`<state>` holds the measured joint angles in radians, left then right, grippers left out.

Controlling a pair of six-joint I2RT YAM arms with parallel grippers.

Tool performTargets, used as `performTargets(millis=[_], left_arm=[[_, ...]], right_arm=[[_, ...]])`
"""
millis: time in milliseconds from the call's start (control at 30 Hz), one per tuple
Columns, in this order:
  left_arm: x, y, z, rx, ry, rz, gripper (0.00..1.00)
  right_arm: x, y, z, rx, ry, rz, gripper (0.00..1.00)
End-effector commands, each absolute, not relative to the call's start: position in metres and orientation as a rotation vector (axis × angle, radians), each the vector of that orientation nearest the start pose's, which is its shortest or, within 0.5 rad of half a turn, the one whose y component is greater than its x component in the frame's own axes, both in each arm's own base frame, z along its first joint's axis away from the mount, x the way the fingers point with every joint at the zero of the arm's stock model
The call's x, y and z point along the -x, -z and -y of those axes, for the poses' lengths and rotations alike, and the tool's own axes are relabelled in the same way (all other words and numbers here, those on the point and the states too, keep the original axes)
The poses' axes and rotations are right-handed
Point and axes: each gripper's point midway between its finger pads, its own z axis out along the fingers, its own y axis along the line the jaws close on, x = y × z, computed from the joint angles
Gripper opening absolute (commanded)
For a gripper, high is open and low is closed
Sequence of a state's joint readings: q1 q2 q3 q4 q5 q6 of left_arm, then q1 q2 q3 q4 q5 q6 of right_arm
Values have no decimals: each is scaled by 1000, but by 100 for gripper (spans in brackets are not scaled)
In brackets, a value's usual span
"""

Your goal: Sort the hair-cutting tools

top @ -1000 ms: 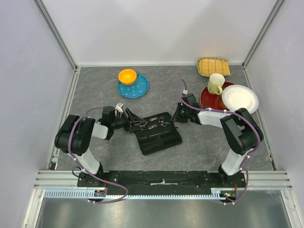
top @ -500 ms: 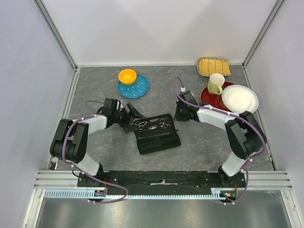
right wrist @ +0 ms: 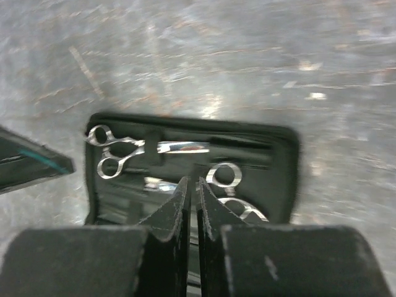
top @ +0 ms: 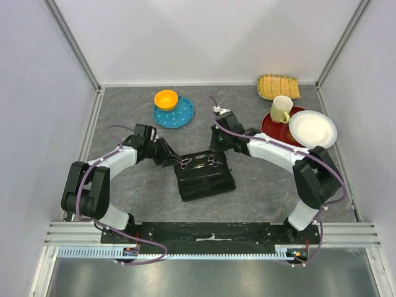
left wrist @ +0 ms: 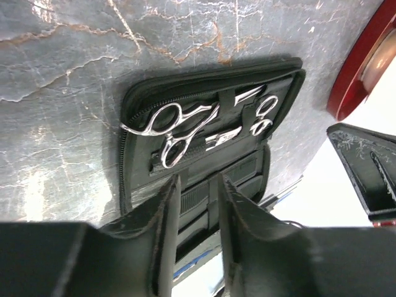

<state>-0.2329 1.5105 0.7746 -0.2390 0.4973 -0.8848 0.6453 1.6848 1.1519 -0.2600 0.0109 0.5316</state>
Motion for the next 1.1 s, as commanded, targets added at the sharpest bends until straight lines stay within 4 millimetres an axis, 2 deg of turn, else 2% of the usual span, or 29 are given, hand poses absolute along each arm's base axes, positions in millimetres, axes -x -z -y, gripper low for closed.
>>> performTargets(millis=[0,33,133,267,567,800,933,967,1067], left_arm=[[-280,-53,182,555,1002,-2656,31],[-279,-50,182,552,1003,-2661,26],[-274,-37,181,547,977,-2697,20],[-268,-20,177,545,923,-2741,15],[-261,-1,167,562,817,-2809,10],[-258,5,163,571,776,-2833,8],[-256,7,161,575,755,-2844,8],[-257,7,160,572,745,-2842,8],[-257,6,157,573,726,-2845,8]], right_arm=[[-332,-109,-338,352,-703,-2369,9],[-326,-107,-350,390,-719,-2368,8],[-321,-96,-374,453,-761,-2386,4],[-313,-82,-399,530,-798,-2403,1],[-295,-53,-421,609,-792,-2461,0],[-295,-33,-414,594,-690,-2516,0],[-309,-16,-392,513,-483,-2558,0],[-317,-16,-385,471,-411,-2546,0],[-320,-13,-367,412,-296,-2565,0]])
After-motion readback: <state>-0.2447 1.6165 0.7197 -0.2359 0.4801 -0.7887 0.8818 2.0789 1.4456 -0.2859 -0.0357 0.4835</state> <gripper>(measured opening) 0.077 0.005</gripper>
